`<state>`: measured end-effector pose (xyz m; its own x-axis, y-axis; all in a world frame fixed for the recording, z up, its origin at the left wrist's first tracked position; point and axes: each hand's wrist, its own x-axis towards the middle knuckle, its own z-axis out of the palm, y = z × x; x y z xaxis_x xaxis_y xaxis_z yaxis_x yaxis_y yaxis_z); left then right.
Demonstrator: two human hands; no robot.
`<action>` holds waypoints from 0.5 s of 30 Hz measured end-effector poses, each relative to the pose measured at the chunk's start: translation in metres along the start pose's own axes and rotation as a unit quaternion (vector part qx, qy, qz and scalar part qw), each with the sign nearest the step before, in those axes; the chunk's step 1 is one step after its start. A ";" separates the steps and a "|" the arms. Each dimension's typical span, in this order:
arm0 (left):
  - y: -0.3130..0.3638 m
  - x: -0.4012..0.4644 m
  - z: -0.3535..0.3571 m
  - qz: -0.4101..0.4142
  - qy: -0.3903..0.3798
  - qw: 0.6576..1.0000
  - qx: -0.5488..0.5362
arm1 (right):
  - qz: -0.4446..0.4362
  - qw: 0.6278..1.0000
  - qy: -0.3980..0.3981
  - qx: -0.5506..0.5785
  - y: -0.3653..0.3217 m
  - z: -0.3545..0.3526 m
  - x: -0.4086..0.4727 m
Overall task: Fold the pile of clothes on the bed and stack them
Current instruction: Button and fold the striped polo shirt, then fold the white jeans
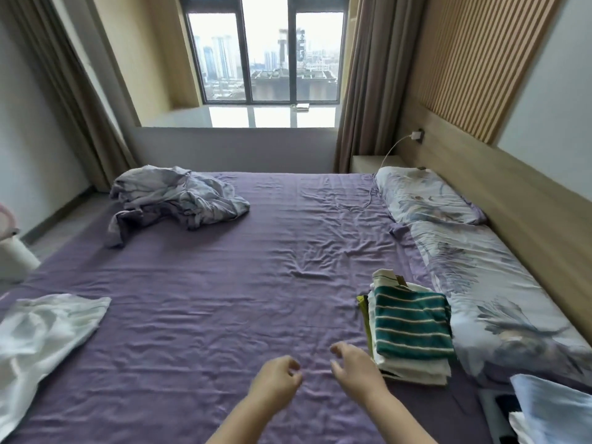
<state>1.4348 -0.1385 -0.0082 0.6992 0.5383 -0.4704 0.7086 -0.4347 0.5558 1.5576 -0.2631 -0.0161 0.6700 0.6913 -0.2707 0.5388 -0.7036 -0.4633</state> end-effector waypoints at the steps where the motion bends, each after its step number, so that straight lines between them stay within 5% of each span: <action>1: -0.015 -0.015 -0.011 -0.004 0.009 1.000 0.004 | -0.012 1.000 -0.010 -0.006 -0.020 0.007 -0.009; 15: -0.286 -0.264 -0.135 -0.081 0.141 0.987 -0.008 | -0.140 0.985 -0.081 -0.053 -0.298 0.160 -0.187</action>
<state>1.0349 -0.0588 0.0496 0.5210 0.7803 -0.3458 0.8059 -0.3163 0.5004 1.1895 -0.1563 0.0374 0.4022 0.8715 -0.2805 0.7467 -0.4895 -0.4503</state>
